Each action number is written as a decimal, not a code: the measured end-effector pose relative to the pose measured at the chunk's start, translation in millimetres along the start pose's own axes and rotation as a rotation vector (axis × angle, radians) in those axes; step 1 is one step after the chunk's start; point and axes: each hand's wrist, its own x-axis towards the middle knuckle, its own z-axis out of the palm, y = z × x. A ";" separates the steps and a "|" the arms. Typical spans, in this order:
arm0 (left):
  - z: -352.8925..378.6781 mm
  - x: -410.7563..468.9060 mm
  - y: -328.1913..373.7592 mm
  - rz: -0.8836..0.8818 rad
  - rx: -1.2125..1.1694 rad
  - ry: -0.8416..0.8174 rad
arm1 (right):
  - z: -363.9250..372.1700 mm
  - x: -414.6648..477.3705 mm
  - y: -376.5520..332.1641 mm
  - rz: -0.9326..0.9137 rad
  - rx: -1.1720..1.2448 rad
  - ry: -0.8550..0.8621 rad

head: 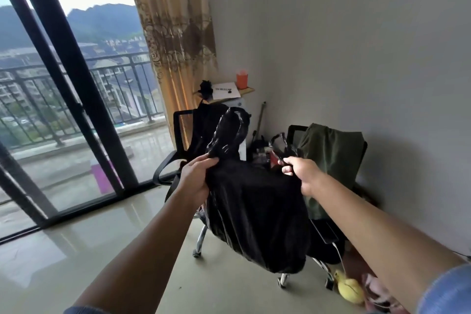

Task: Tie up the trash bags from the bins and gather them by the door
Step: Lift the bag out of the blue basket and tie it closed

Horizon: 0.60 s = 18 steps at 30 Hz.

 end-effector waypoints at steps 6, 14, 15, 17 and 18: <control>-0.3 1.4 -1.5 0.038 0.296 -0.170 | 20.6 -7.2 24.2 -0.051 -0.884 0.019; -12.4 5.6 -16.4 0.179 0.850 -0.289 | 33.9 -20.1 27.6 -0.026 -0.687 -0.257; -13.8 5.4 -17.3 0.166 0.866 -0.323 | 32.9 -21.1 27.7 0.007 -0.545 -0.330; -14.5 3.3 -19.3 0.139 0.878 -0.381 | 30.6 -20.0 28.3 0.047 -0.371 -0.447; -14.2 2.4 -20.1 0.136 0.889 -0.401 | 31.0 -18.6 28.3 0.049 -0.355 -0.441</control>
